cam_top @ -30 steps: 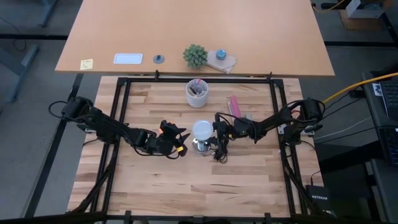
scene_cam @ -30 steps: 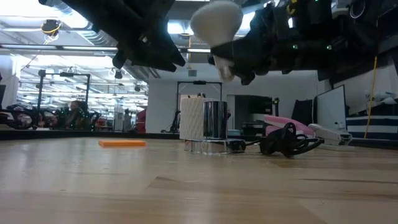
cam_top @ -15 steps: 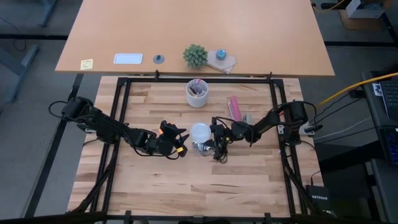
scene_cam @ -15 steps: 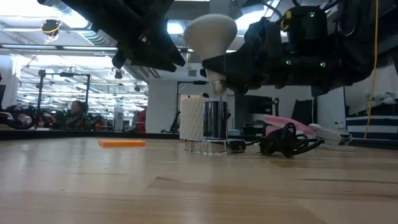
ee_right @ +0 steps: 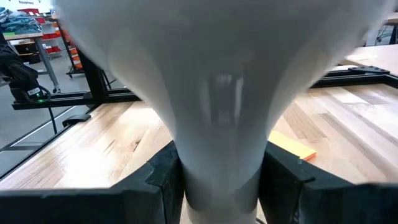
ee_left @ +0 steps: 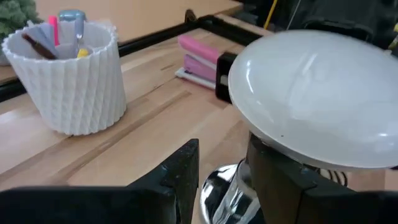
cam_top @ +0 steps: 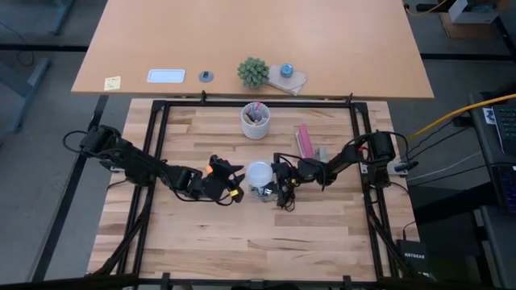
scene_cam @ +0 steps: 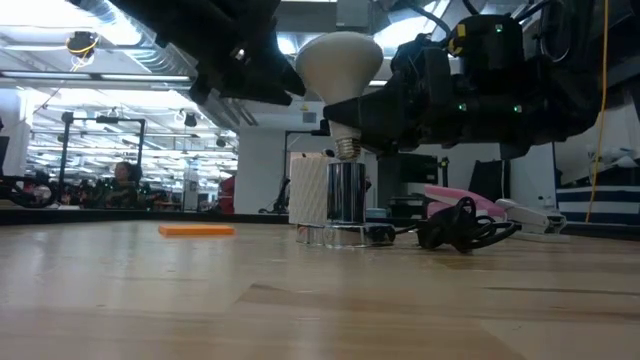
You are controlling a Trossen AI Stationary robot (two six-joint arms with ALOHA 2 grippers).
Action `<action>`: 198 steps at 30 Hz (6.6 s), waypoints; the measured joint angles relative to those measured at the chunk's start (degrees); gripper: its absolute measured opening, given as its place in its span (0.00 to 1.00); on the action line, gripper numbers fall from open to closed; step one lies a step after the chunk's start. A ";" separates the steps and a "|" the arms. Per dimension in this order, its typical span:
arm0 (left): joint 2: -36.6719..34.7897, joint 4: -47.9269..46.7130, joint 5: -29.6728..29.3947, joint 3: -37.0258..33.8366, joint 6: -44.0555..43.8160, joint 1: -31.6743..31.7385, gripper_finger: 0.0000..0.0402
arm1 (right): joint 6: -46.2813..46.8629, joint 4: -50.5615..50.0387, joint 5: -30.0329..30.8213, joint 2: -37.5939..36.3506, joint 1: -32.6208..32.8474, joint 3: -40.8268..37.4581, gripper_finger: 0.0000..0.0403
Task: Screw lightbulb
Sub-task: Insert the lightbulb into the lamp
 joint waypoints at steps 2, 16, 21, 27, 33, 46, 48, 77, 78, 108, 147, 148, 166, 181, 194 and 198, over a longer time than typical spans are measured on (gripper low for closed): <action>0.00 1.27 0.01 0.00 1.89 0.02 0.33 | -0.04 -0.04 0.06 -0.02 0.00 0.04 0.39; 0.00 1.20 -0.13 -0.02 1.94 0.04 0.33 | -1.19 -3.75 4.34 -0.11 0.00 0.07 0.39; 0.00 1.27 -0.12 -0.02 1.94 0.02 0.33 | -1.20 -5.27 5.57 -0.11 -0.04 0.04 0.39; 0.00 1.27 -0.10 -0.02 1.95 -0.05 0.33 | -1.06 -5.84 6.65 -0.11 -0.04 0.04 0.39; 0.00 1.45 -0.12 -0.02 4.54 -0.45 0.33 | -0.75 -6.02 7.16 -0.11 -0.04 0.04 0.39; -2.16 2.49 0.25 0.03 8.26 -3.47 0.33 | -0.42 -6.43 7.54 -0.11 -0.09 0.08 0.39; -2.67 2.99 0.24 0.04 9.80 -4.39 0.33 | -0.44 -6.45 7.53 -0.11 -0.09 0.07 0.39; -2.69 13.68 14.74 0.04 25.12 5.89 0.33 | -0.65 -6.47 7.38 -0.11 -0.07 0.09 0.39; -2.69 12.99 14.74 0.04 25.58 5.83 0.33 | -0.65 -6.46 7.38 -0.11 -0.07 0.09 0.39; -2.64 16.80 21.32 0.38 23.52 8.31 0.33 | -0.61 -6.45 7.32 -0.11 -0.04 0.07 0.39; 1.53 -3.58 29.26 10.69 29.01 11.29 0.00 | -0.59 -6.43 7.32 -0.07 -0.04 0.11 0.39; 1.66 -3.71 29.25 10.74 28.28 11.41 0.00 | -0.45 -6.43 7.32 -0.07 -0.04 0.11 0.39; 3.56 -3.26 30.10 10.91 26.19 11.49 0.00 | 0.44 -6.27 7.34 -0.07 -0.07 0.11 0.39; 3.63 -3.37 30.73 10.78 26.38 11.08 0.00 | 0.57 -7.04 8.12 0.11 0.00 0.17 0.54; 3.69 -3.35 30.46 10.73 26.38 11.13 0.00 | 0.57 -6.50 8.41 -0.24 -0.04 0.17 0.62; 3.69 -3.35 30.36 10.72 26.38 11.15 0.00 | 0.59 -6.86 8.41 -0.66 -0.04 0.14 0.62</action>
